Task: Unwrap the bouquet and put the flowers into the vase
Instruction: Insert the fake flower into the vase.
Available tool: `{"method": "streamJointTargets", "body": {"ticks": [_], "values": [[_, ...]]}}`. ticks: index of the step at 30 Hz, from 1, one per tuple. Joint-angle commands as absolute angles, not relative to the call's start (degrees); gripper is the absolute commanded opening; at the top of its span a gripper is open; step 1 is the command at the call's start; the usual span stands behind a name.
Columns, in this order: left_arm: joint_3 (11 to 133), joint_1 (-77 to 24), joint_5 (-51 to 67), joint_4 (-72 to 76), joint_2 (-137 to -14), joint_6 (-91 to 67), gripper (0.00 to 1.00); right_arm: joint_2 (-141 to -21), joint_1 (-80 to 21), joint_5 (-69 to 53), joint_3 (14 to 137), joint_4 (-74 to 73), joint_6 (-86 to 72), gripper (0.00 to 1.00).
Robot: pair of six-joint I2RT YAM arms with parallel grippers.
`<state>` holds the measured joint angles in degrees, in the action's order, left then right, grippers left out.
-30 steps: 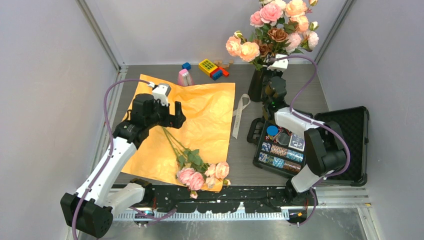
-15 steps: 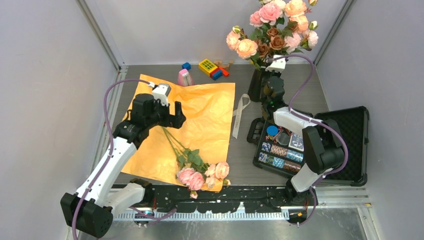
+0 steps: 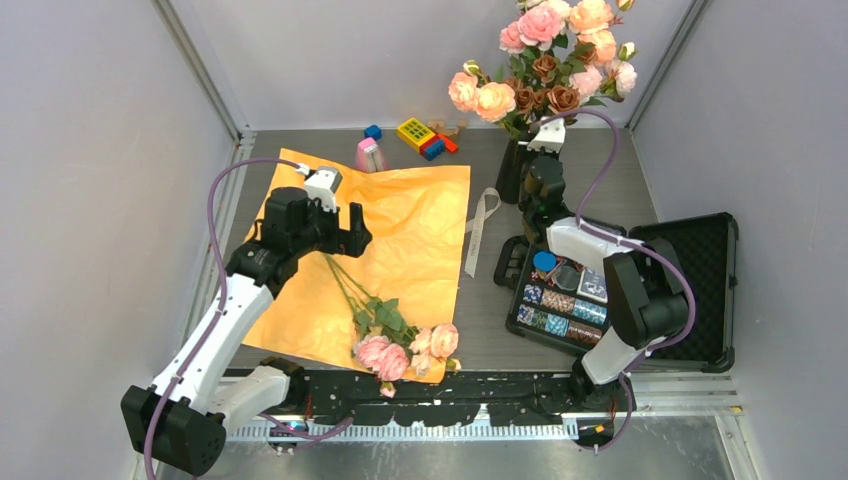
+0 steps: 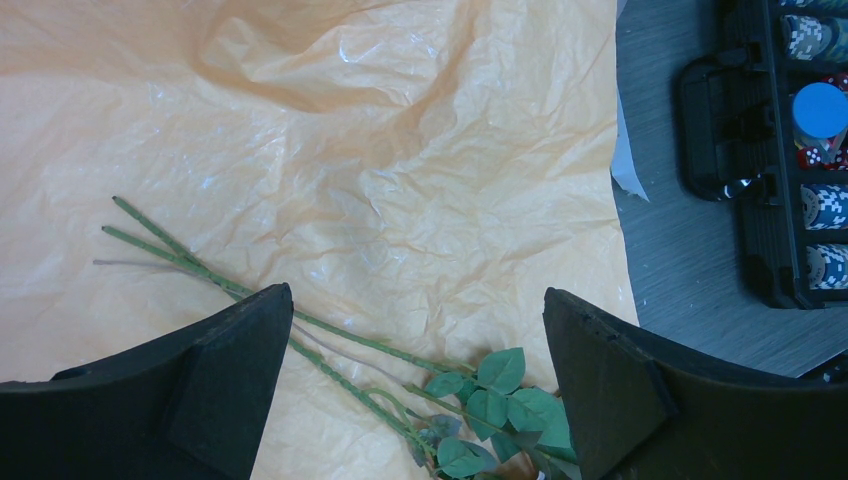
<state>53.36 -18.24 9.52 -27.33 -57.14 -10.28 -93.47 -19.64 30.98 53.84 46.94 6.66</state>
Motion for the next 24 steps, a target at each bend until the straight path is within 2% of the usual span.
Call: {"method": "streamJointTargets", "body": {"ticks": [1, 7, 12, 24], "values": [[54.9, -17.9, 10.2, -26.5, -57.1, -10.5, 1.0, -89.6, -19.5, 31.3, 53.3, 47.3, 5.1, 0.49], [54.9, -17.9, 10.0, -26.5, -57.0, -10.5, 1.0, -86.0, -19.5, 31.1, 51.0, 46.0, 3.5, 0.67], [54.9, -17.9, 9.9, -26.6, -56.8, -10.5, 1.0, -81.7, -19.5, 30.3, 49.5, 42.6, 2.2, 0.77], [54.9, -17.9, 9.3, -26.7, -56.2, -10.4, 1.0, -71.1, -20.2, 26.0, 46.5, 30.6, -6.1, 0.8]]}}
